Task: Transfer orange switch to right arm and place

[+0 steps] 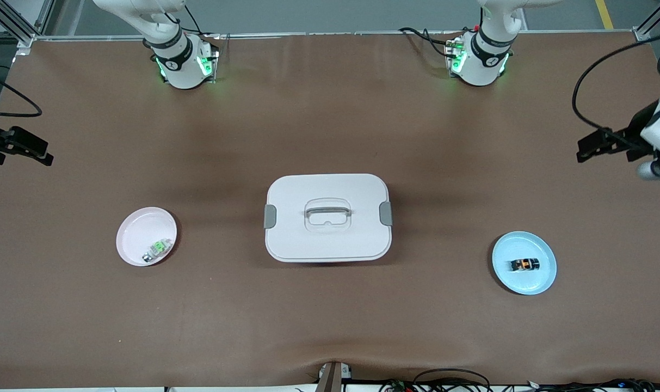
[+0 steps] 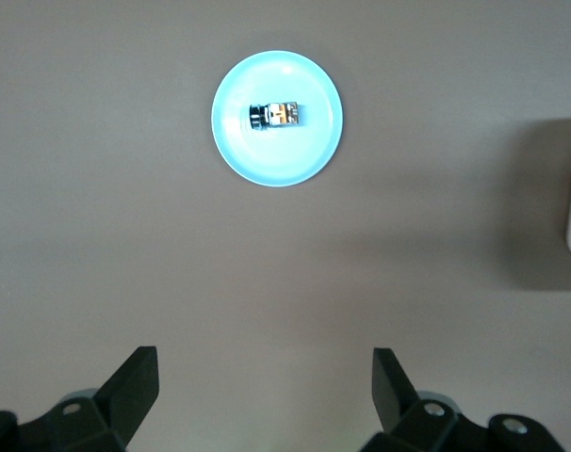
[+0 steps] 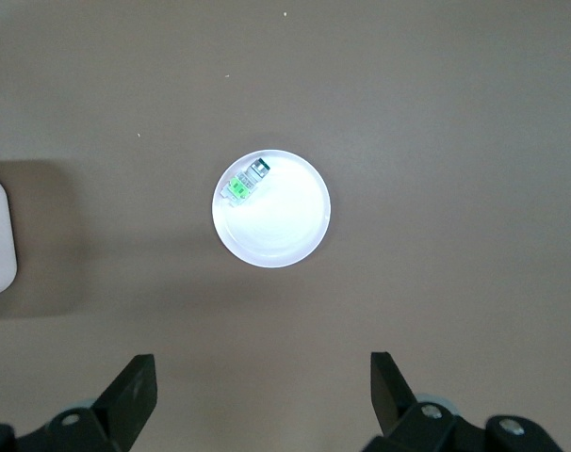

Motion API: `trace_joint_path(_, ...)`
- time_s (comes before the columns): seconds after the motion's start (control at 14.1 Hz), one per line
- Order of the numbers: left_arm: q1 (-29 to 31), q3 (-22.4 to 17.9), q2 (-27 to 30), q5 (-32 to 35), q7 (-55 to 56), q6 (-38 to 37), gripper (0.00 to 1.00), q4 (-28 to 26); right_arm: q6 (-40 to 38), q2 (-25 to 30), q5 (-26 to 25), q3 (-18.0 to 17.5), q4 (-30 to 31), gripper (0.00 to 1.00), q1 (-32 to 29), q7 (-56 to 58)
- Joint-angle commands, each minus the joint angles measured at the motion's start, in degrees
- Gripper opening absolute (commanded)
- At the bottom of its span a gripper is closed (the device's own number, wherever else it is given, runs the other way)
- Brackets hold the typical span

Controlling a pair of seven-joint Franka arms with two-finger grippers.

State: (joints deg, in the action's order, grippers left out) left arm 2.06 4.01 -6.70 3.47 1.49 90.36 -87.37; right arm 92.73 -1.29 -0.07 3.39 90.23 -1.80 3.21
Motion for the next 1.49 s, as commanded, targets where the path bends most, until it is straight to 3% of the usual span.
trace_joint_path(0.0, -0.7, 0.2, -3.5, 2.9, 0.2, 1.6, 1.0, 1.7, -0.3, 0.6, 0.2, -0.3, 0.1, 1.0, -0.6, -0.5)
trace_joint_path(0.64, 2.2, 0.0, -8.4, 2.9, 1.0, 10.4, 1.0, -1.2, -0.3, 0.6, 0.2, -0.3, 0.1, 1.0, -0.8, -0.5)
trace_joint_path(1.42, 3.7, 0.0, -22.4, 2.9, 0.9, 29.9, 1.0, -4.6, -0.3, 0.5, 0.2, -0.3, 0.1, 1.0, -0.8, -0.5)
